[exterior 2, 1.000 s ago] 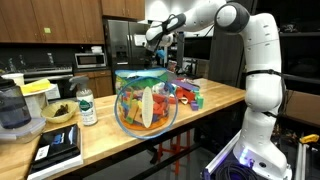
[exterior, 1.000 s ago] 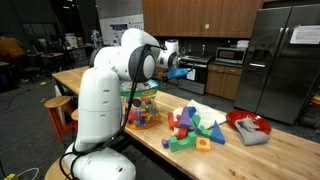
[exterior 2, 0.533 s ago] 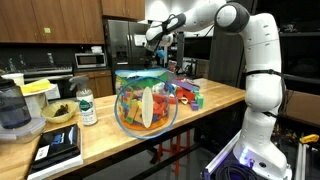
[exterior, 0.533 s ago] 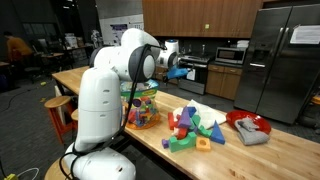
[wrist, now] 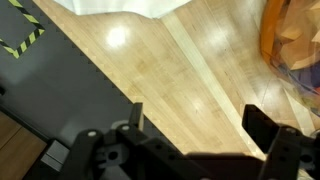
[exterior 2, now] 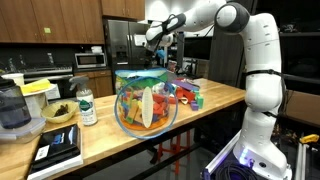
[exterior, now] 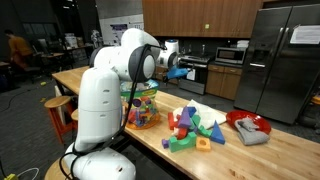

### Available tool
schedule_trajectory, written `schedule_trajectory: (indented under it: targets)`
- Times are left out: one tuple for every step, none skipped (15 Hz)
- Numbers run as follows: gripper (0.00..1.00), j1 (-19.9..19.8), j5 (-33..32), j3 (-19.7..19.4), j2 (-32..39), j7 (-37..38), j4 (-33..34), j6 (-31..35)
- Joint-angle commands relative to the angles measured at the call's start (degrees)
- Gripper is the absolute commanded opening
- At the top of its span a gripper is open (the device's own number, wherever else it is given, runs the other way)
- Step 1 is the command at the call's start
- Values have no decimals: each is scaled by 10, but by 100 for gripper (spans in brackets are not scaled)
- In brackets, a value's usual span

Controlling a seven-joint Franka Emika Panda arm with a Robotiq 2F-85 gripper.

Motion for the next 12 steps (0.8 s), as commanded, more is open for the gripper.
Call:
schedule_trajectory:
  targets:
    - [100,-4,-2,5,0,2,1,-1]
    - [100,-4,-2,5,0,2,1,-1]
    - [100,-6,1,6,2,-2,10,0]
    - [100,-8,6,7,3,-7,18,2]
    - [100,-11,8,7,3,-10,23,5]
    - [100,-12,7,5,4,-11,29,7]
    - [100,-15,7,4,3,-14,35,8]
    - [100,-17,7,3,2,-15,38,8]
    - [100,-20,6,1,1,-13,39,7]
    - [100,-23,7,1,-1,-13,38,5]
    - [100,-25,7,0,-4,-13,31,4]
    - [100,-27,7,0,-9,-11,20,2]
